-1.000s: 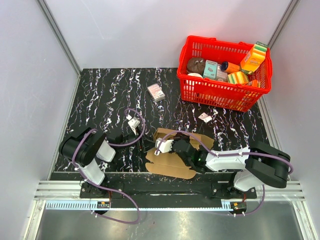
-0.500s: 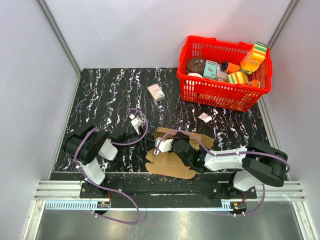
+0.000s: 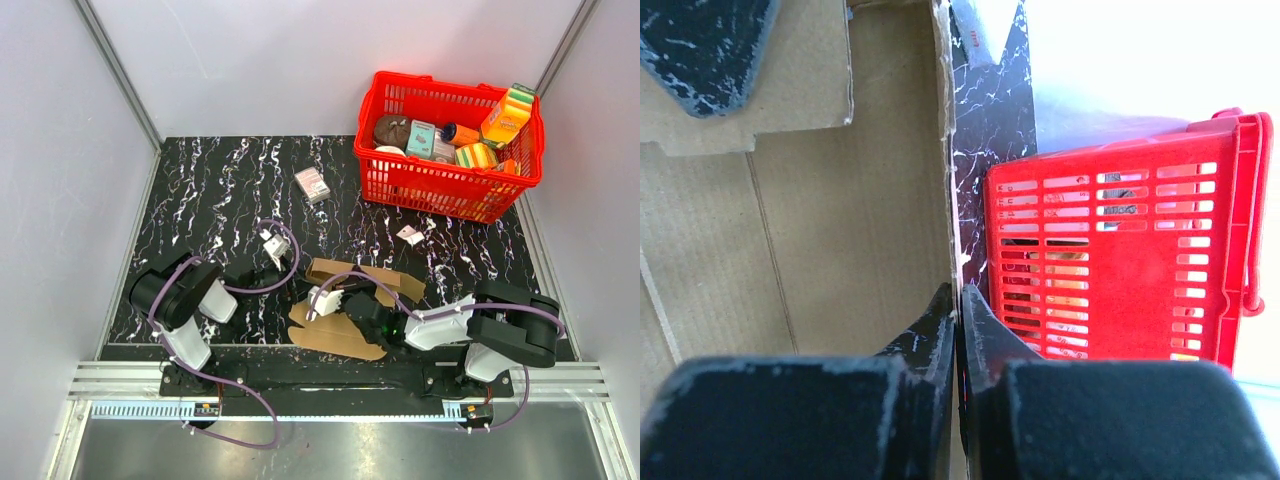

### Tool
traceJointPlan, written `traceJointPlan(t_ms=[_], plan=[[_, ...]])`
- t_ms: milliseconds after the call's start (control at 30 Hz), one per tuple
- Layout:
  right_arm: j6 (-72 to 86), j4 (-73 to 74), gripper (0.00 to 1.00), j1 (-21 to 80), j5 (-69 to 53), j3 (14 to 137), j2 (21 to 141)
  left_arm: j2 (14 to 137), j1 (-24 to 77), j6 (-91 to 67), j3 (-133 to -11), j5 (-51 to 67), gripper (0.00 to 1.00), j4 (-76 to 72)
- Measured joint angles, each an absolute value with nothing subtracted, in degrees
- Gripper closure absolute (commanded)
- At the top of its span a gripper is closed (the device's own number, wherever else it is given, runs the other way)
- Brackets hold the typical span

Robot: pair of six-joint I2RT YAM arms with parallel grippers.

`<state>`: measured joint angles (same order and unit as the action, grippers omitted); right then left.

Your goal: Fold the paper box

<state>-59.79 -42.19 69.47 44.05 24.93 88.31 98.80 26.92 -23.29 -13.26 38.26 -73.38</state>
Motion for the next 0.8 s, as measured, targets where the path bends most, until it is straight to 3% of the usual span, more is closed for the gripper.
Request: traceJointPlan(t_ms=[533, 800], plan=[[-58.74, -40.64, 0.76, 71.92, 44.05, 24.71, 87.70, 98.74, 31.38, -20.25, -12.73, 29.12, 0.39, -73.43], [-55.88, -39.05, 0.64, 73.36, 43.29, 24.69, 85.82, 98.74, 34.24, -19.22, -12.29, 24.53, 0.44, -73.47]])
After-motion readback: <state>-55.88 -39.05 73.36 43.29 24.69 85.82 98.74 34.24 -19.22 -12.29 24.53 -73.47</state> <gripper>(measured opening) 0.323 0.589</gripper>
